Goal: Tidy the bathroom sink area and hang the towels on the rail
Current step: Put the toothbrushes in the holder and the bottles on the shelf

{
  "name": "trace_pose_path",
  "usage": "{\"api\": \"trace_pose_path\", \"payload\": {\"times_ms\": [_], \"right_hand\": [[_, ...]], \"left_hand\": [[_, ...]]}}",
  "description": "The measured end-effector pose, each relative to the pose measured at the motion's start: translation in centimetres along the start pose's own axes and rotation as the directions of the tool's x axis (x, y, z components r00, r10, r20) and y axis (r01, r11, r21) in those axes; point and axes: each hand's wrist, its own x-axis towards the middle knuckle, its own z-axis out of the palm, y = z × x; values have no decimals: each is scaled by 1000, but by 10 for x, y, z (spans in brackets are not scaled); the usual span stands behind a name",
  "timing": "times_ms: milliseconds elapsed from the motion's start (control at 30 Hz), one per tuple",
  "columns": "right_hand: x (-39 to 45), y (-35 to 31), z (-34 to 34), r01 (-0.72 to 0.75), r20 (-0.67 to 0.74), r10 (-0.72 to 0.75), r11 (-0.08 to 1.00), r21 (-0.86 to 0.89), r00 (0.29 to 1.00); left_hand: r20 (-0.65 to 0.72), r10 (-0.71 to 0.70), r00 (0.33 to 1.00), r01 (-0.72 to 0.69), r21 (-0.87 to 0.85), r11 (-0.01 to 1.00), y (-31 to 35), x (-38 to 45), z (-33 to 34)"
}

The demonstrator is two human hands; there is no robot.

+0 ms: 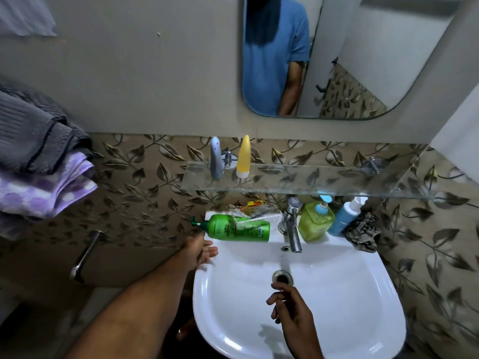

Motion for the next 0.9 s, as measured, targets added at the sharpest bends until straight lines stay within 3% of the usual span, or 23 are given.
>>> {"api": "trace_pose_path", "payload": {"times_ms": [67,200,400,600,733,900], "right_hand": [[0,3,-9,-23,-42,23,1000,2,999],[-1,7,-22,-54,-100,54,999,-2,994],[-3,9,-32,-94,-132,95,996,9,987],[0,11,-39,-93,-134,95,995,19,986],[2,15,-42,-90,-135,93,995,30,986],[8,14,-36,-93,-88,95,995,29,992]], "left_hand": [[108,-68,992,84,-154,985,-2,4,21],[135,-146,980,185,-355,916,-1,5,55],[52,-191,980,197,-364,911,18,9,72],[25,-132,991,134,-171,976,24,12,66],[-46,-84,995,71,-242,968,16,10,56],[-4,-109,994,101,-345,933,16,7,48]]}}
